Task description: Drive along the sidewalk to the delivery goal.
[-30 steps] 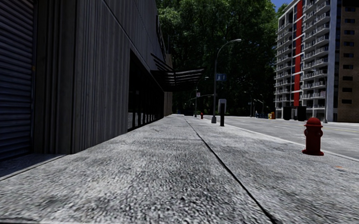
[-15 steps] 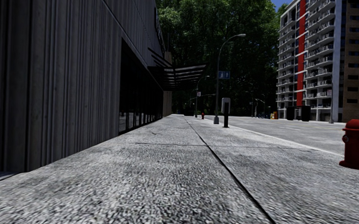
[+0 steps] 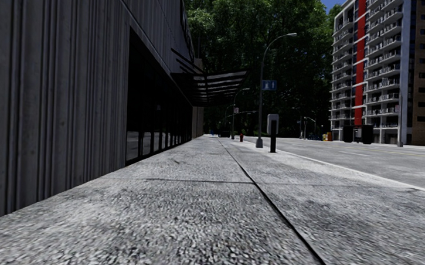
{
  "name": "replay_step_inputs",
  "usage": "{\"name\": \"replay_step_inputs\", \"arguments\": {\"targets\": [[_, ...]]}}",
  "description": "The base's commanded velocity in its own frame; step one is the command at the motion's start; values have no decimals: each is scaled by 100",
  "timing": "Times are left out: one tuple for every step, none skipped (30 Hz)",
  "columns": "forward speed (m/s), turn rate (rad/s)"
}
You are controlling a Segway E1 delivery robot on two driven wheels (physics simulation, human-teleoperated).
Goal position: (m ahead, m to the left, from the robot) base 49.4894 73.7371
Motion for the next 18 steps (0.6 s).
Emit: {"name": "replay_step_inputs", "arguments": {"targets": [[193, 0], [193, 0], [193, 0], [193, 0], [193, 0], [193, 0], [193, 0], [193, 0], [193, 0], [193, 0], [193, 0], [193, 0], [193, 0], [193, 0], [193, 0], [193, 0], [193, 0], [193, 0]]}}
